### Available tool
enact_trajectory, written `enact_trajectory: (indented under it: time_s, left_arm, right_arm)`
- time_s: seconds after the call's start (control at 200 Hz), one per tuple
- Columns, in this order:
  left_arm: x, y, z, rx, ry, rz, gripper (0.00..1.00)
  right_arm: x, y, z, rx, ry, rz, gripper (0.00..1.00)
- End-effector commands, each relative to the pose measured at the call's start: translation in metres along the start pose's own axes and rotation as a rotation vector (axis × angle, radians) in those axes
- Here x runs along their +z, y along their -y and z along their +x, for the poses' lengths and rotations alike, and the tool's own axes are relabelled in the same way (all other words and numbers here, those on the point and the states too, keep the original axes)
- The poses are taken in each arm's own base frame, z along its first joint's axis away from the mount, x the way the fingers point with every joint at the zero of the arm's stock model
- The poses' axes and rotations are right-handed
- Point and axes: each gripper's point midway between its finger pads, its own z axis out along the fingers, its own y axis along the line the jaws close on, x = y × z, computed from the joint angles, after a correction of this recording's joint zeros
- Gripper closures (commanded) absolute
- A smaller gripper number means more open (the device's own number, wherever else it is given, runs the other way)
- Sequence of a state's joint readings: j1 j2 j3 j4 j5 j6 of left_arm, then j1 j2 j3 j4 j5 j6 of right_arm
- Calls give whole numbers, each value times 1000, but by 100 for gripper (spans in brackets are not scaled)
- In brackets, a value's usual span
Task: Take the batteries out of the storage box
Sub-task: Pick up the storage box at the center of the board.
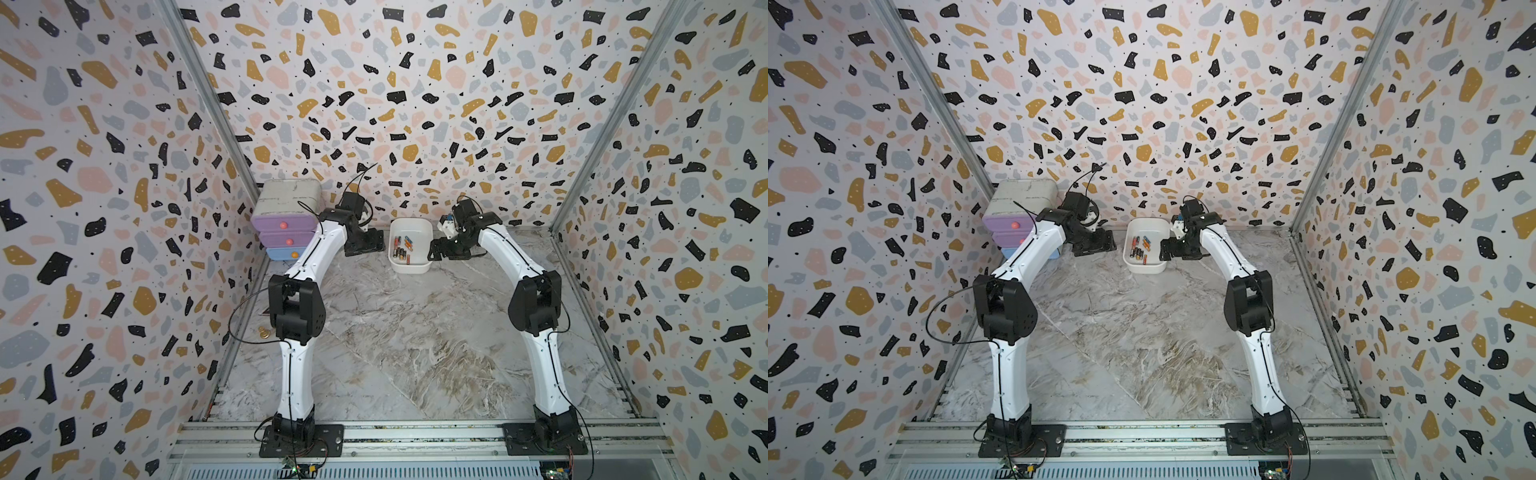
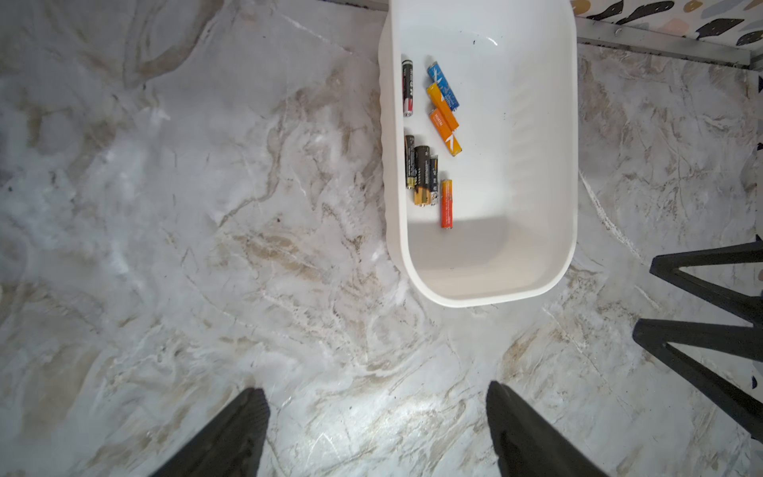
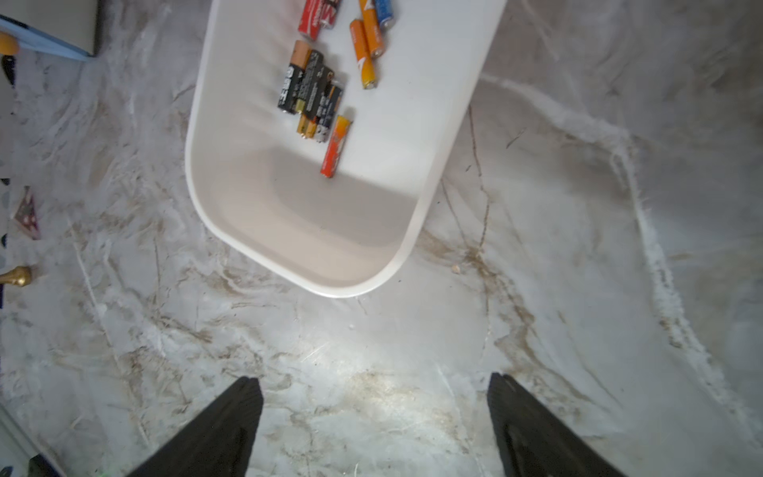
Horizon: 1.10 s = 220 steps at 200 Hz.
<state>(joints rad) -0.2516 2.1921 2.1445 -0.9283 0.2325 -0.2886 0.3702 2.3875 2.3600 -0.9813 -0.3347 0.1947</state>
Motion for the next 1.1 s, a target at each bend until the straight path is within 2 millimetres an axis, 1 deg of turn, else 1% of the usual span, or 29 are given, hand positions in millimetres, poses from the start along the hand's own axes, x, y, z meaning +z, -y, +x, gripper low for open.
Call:
enact_trajectory:
  time_s: [0.0,0.075,0.19,0.24,0.29,0.431,0.536,0.631,0.671,0.761,0.826,0.911,0.946,1.046,1.096]
  left_arm:
    - [13,12,-17,-1,33,39,13]
    - [26,9,-21,-14,12,32,14]
    - [45,11,-26,-32,-13,49,16]
    - [52,13,-27,-38,-16,65,17]
    - [59,14,-29,-48,-12,83,19]
    - [80,15,-24,-80,-32,112,26]
    - [93,16,-18,-102,-60,132,38]
    - [99,15,-15,-106,-70,131,50]
    - [100,14,-15,-106,-69,125,53]
    - [102,14,-15,-108,-65,128,56]
    - [103,15,-15,-109,-63,128,61]
    - [105,17,-15,-105,-59,128,67]
    - [105,18,-15,-106,-58,128,71]
    - [107,21,-13,-109,-60,132,75]
    - [108,24,-12,-109,-63,132,79]
  right_arm:
    - [-14,2,-18,-3,46,52,8]
    - [-5,2,-27,-8,62,39,8]
    - [10,13,-38,-7,90,67,8]
    - [17,18,-40,-6,93,83,9]
    - [24,23,-39,10,91,92,12]
    - [39,21,-39,43,86,48,18]
    - [46,22,-38,51,82,42,28]
    - [50,23,-37,57,80,40,43]
    - [52,23,-37,59,79,36,49]
    - [58,25,-36,59,78,36,58]
    - [58,27,-36,62,77,47,63]
    - [58,27,-36,63,78,48,63]
    - [59,25,-36,62,77,47,66]
    - [61,22,-34,55,72,55,73]
    - [61,22,-32,55,68,73,79]
